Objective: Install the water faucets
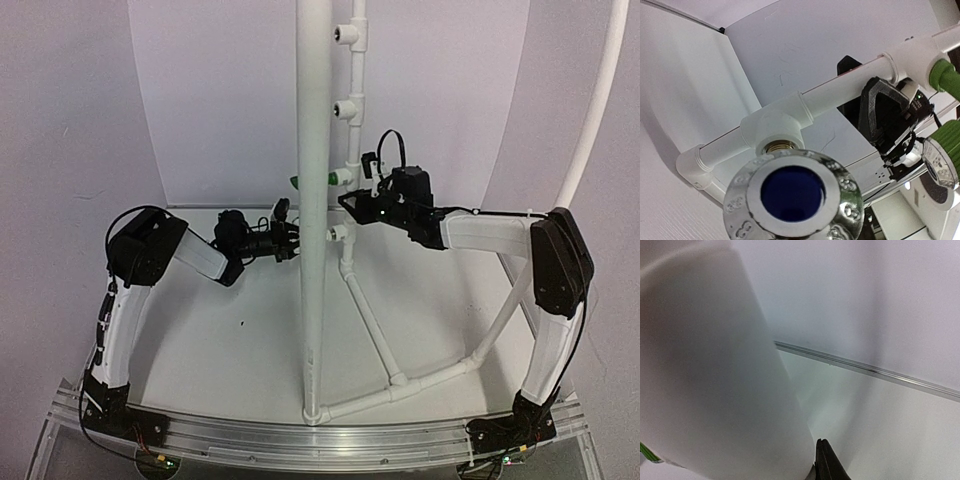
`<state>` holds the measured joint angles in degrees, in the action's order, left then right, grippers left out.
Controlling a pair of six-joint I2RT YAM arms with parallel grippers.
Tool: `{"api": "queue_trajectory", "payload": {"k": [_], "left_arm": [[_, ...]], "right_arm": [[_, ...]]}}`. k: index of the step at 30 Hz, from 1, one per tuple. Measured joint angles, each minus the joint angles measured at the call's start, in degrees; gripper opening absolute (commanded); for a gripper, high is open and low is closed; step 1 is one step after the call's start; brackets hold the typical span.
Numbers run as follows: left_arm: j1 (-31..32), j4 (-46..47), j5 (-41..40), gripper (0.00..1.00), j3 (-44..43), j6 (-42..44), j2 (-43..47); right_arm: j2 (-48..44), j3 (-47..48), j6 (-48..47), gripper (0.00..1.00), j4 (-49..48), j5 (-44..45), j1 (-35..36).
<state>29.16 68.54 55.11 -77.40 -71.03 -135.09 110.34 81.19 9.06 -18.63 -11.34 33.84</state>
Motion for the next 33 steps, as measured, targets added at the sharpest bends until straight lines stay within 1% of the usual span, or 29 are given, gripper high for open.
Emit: {"api": "queue_trajectory", "payload": {"k": [6,10,13,14,20,21,25,26,27,28,31,33], "left_arm": [[0.2,-8.5,-2.4,0.08,3.4,15.6,5.0],[0.6,-10.7,-4.5,0.12,4.8,23.1,6.6],[0.8,-11.9,-5.9,0.19,5.7,27.9,7.6],[0.9,-12.3,-6.4,0.23,5.9,29.1,8.0],[1.1,-13.0,-7.9,0.63,7.1,32.9,8.8],[1.0,-13.1,-8.2,0.64,7.6,33.0,8.9],[1.0,-14.0,-8.8,0.81,9.2,33.4,9.4],[0.9,-14.7,-8.8,0.84,9.5,33.7,9.8],[0.8,-15.0,-8.9,0.94,9.8,34.1,10.2],[0.8,-15.4,-8.9,0.99,9.9,34.1,10.8],[0.5,-16.4,-9.1,1.0,10.1,33.5,12.0],[0.2,-18.8,-9.0,1.0,10.5,32.6,13.8]], "right_arm": [[0.0,-0.3,0.0,0.0,-0.6,-0.3,0.4],[-0.1,-0.6,-0.1,0.0,-1.0,-0.4,0.5],[-0.1,-0.6,-0.1,0.0,-1.1,-0.3,0.6],[-0.1,-0.7,-0.1,0.0,-1.1,-0.3,0.6],[-0.1,-0.7,0.0,0.0,-1.3,0.0,0.6],[-0.1,-0.7,0.0,0.0,-1.3,0.0,0.6],[-0.1,-0.8,-0.1,0.0,-1.3,0.0,0.6],[-0.1,-0.8,0.0,0.0,-1.3,0.0,0.6],[-0.1,-0.8,0.0,0.0,-1.3,0.0,0.6],[-0.1,-0.8,-0.1,0.0,-1.3,0.0,0.6],[-0.1,-0.9,-0.1,0.0,-1.5,0.0,0.6],[-0.1,-0.9,-0.1,0.0,-1.5,0.0,0.6]]}}
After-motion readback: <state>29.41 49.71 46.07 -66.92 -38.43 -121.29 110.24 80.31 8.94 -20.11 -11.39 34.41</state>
